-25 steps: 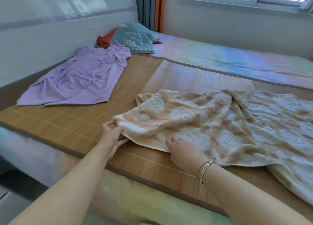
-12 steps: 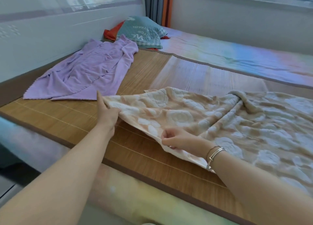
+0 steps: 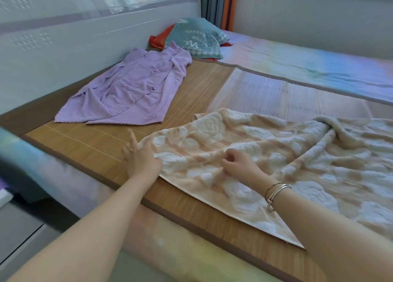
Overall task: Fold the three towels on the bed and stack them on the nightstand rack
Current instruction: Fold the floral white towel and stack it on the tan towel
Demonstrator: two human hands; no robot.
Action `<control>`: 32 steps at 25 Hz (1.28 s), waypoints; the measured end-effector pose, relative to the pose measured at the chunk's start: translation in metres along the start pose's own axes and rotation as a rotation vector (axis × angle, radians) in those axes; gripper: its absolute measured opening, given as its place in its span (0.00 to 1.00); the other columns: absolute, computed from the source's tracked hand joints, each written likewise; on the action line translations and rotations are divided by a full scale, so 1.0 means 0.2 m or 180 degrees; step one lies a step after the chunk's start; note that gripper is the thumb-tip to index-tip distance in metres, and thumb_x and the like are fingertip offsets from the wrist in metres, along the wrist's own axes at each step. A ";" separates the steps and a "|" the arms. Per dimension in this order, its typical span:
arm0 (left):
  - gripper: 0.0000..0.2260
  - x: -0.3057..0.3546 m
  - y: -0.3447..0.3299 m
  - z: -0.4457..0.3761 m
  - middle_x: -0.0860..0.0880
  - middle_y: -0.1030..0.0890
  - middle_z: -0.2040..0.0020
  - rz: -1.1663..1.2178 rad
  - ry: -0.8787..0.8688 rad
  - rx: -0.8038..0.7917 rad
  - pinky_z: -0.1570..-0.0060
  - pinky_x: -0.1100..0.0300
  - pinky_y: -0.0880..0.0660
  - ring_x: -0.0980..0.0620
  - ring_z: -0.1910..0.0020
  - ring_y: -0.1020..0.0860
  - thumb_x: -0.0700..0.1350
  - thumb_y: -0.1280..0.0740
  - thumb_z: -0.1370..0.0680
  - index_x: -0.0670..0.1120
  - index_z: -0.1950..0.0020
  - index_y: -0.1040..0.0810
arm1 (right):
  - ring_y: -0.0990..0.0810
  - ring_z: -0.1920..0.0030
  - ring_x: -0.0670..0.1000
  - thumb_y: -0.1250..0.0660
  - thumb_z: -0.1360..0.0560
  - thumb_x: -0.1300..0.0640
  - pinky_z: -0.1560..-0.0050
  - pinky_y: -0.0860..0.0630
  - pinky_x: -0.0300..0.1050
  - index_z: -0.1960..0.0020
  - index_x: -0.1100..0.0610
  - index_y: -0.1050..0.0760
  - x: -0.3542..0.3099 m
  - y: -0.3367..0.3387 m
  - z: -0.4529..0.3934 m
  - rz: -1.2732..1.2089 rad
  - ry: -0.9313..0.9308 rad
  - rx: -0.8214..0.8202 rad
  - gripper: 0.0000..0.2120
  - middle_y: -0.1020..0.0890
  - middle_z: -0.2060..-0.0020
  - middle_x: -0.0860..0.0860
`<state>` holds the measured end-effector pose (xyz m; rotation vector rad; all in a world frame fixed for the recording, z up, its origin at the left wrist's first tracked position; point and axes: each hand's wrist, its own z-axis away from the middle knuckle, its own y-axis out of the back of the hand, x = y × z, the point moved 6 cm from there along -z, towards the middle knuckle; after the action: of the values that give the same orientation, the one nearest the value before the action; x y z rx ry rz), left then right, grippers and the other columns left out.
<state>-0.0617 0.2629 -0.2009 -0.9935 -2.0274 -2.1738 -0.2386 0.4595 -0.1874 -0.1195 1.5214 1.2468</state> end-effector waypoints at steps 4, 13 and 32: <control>0.23 0.25 -0.11 -0.10 0.50 0.45 0.22 0.0116 -0.0828 -0.0114 0.28 0.47 0.44 0.42 0.26 0.47 0.43 0.37 0.24 0.53 0.29 0.31 | 0.24 0.52 0.52 0.39 0.26 0.63 0.50 0.25 0.48 0.54 0.55 0.27 0.05 0.24 -0.23 0.0549 0.0372 0.0961 0.05 0.23 0.54 0.50; 0.29 0.77 -0.35 -0.39 0.54 0.29 0.30 0.0649 -0.0957 -0.0731 0.37 0.55 0.37 0.46 0.33 0.38 0.50 0.36 0.23 0.55 0.24 0.42 | 0.44 0.25 0.58 0.42 0.29 0.70 0.26 0.43 0.54 0.24 0.52 0.42 0.28 0.60 -0.69 0.1587 -0.0086 0.0767 0.35 0.39 0.25 0.54; 0.17 0.77 -0.05 0.35 0.51 0.24 0.68 0.1307 -0.2376 -0.0690 0.65 0.51 0.26 0.54 0.66 0.22 0.61 0.41 0.22 0.51 0.63 0.28 | 0.24 0.60 0.42 0.41 0.32 0.44 0.58 0.25 0.44 0.55 0.47 0.25 0.40 0.59 0.41 0.2071 0.0622 -0.1123 0.11 0.21 0.61 0.42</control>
<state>-0.1582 0.3899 -0.1451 -2.2800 -1.5426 -1.9850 -0.2914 0.6130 -0.1620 0.0323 1.5452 2.0709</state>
